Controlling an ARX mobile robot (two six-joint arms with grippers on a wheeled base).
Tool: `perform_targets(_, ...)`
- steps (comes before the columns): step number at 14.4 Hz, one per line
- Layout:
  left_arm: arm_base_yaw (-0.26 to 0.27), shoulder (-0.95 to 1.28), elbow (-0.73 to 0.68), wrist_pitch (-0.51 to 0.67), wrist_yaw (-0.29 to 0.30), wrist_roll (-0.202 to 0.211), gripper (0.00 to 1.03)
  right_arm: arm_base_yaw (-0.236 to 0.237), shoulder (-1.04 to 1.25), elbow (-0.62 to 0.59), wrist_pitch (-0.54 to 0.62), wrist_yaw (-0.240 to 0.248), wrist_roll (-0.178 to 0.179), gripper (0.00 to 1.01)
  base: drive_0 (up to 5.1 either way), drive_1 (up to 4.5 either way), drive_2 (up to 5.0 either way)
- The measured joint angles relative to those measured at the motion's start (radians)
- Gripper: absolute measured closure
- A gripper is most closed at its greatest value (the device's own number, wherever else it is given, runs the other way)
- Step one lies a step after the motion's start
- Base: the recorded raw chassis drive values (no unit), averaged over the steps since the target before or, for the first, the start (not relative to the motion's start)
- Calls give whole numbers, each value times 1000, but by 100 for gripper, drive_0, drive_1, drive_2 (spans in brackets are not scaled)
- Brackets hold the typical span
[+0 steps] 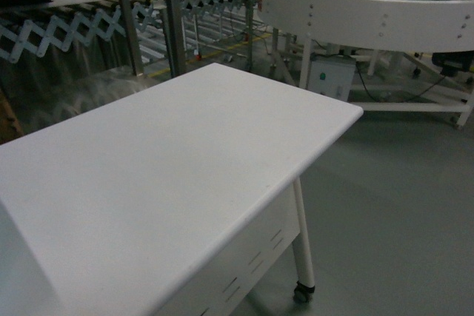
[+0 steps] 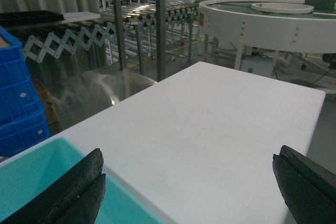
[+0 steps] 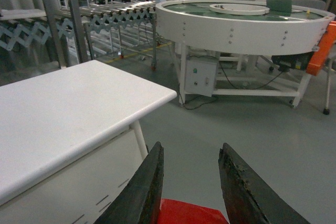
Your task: Pick red block from blue box to shelf
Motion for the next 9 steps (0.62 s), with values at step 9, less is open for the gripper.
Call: perform_targets(9, 0, 0, 0, 0, 0, 0, 5, 0, 0, 0, 0, 0, 0, 74, -171, -171, -171)
